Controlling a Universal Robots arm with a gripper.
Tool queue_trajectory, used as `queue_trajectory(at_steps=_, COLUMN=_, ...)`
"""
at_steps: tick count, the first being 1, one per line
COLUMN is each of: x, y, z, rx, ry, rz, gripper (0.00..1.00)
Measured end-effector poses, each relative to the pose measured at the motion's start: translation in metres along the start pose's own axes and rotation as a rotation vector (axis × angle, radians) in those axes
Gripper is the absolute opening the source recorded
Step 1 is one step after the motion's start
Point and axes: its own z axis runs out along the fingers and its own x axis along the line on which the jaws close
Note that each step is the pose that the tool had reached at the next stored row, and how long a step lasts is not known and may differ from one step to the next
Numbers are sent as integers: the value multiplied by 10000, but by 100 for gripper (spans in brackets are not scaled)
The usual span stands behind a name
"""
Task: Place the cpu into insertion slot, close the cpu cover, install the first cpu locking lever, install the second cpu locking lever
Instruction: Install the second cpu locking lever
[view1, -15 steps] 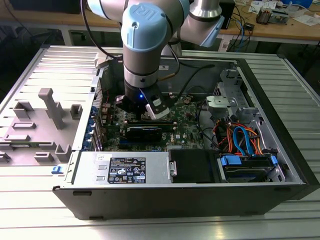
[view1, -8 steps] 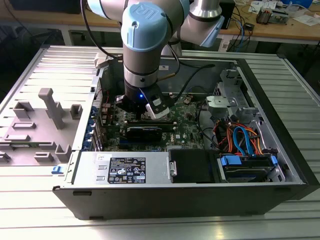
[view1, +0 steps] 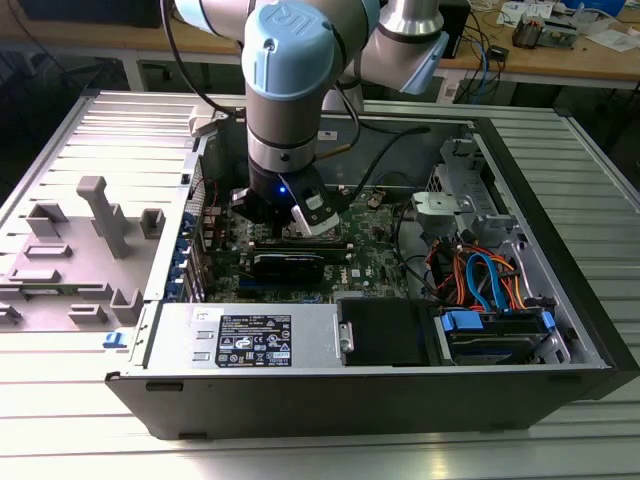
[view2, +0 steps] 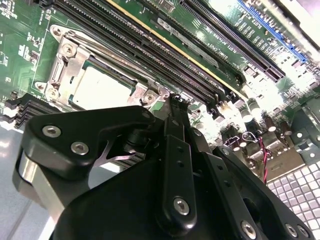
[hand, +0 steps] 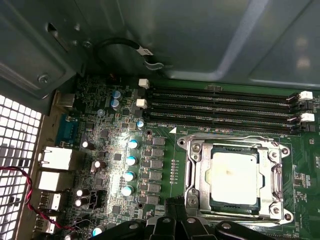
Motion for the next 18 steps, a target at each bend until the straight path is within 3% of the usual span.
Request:
queue_trajectory(at_steps=5, x=2, y=11, z=-53, rx=0, ry=1, rz=0, gripper=11)
queue_trajectory(at_steps=18, x=2, y=11, z=-54, rx=1, ry=2, rz=0, gripper=11)
